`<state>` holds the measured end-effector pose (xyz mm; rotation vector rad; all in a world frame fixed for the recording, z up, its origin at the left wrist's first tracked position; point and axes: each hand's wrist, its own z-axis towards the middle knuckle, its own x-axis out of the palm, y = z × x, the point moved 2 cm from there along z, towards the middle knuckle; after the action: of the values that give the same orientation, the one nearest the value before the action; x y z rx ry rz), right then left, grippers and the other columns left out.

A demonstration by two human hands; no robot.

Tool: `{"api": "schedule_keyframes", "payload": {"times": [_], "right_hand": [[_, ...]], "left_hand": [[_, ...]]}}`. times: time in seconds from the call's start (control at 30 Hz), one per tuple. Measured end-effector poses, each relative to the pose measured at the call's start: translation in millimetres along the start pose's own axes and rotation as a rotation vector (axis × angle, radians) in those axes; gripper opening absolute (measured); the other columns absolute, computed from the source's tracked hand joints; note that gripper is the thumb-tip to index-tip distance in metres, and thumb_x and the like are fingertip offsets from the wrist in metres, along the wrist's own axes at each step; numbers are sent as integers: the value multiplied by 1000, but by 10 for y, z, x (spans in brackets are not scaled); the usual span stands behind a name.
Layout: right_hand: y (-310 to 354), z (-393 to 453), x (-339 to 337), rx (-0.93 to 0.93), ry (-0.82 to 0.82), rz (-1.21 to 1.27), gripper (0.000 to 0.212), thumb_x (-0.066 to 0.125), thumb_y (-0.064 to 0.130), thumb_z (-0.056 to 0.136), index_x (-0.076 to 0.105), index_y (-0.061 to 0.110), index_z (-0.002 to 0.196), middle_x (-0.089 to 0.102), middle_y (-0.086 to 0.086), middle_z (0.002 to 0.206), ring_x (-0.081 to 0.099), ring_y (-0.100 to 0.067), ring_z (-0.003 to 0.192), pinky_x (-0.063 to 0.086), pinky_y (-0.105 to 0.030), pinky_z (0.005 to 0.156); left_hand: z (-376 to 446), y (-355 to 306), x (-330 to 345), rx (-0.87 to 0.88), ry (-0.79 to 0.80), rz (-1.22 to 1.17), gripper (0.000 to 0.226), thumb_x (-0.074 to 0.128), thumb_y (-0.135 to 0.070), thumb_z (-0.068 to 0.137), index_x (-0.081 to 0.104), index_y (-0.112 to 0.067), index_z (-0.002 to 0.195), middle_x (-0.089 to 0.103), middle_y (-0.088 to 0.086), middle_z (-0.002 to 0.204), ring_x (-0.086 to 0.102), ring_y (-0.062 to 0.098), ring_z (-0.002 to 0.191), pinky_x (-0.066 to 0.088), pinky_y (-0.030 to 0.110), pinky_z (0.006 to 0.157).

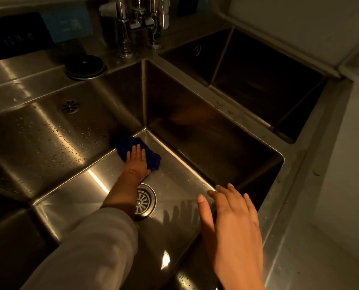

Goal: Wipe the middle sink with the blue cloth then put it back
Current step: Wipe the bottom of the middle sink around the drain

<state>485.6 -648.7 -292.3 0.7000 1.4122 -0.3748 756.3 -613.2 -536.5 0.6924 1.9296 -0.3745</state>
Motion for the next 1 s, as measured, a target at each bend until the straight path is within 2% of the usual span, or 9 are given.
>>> {"api": "schedule_keyframes", "payload": {"times": [0.1, 0.23, 0.3, 0.47, 0.6, 0.73, 0.8, 1.0], "right_hand": [[14, 1, 4, 1, 12, 1, 73, 6, 59, 80, 57, 26, 120, 52, 4, 134, 29, -11, 135, -2, -27, 109], [32, 3, -5, 23, -61, -28, 53, 30, 49, 85, 70, 17, 99, 69, -4, 108, 56, -21, 116, 26, -37, 102], [30, -1, 7, 12, -102, -48, 46, 38, 46, 84, 72, 16, 93, 72, -5, 99, 61, -23, 108, 31, -40, 97], [17, 6, 25, 18, -91, -26, 48, 34, 48, 85, 71, 18, 97, 70, -4, 105, 57, -22, 114, 26, -37, 101], [-7, 5, 38, 19, 19, 13, 57, 23, 55, 87, 59, 25, 118, 55, 3, 131, 33, -13, 134, 2, -28, 109], [-2, 25, 1, -3, 29, 18, 58, 16, 56, 88, 49, 30, 128, 44, 8, 140, 19, -7, 138, -9, -24, 106], [-2, 27, -3, 2, 37, 34, 58, 15, 56, 88, 47, 30, 129, 41, 9, 142, 16, -6, 138, -11, -23, 106], [-1, 2, -2, 9, 28, 31, 57, 18, 54, 89, 54, 26, 124, 48, 6, 137, 23, -9, 137, -5, -27, 109]], "left_hand": [[39, -38, -42, 2, 5, 1, 83, 42, -43, 98, -5, 1, 151, -11, 24, 158, -8, 35, 148, -1, 45, 120], [91, -101, -74, 12, 2, -17, 81, 41, -41, 99, -5, 1, 151, -11, 23, 158, -8, 35, 148, 0, 46, 120], [103, -123, -85, 11, 5, -25, 81, 40, -41, 100, -5, 1, 151, -12, 23, 158, -9, 35, 148, -1, 46, 120], [70, -112, -53, -8, 10, -22, 82, 40, -41, 99, -6, 2, 151, -12, 26, 157, -8, 36, 147, 1, 45, 121], [33, -78, -21, -17, 18, -23, 82, 41, -41, 99, -6, 3, 151, -11, 26, 157, -7, 37, 147, 1, 44, 121], [-49, 8, 61, -33, 10, -1, 84, 42, -42, 98, -5, 3, 151, -10, 26, 157, -6, 36, 148, 2, 44, 121], [-109, 61, 105, -37, 12, 10, 85, 43, -42, 98, -6, 3, 151, -10, 26, 157, -6, 37, 148, 2, 44, 120], [-282, 213, 206, -46, 13, 20, 85, 42, -43, 98, -6, 3, 150, -11, 27, 157, -6, 38, 147, 3, 45, 121]]}}
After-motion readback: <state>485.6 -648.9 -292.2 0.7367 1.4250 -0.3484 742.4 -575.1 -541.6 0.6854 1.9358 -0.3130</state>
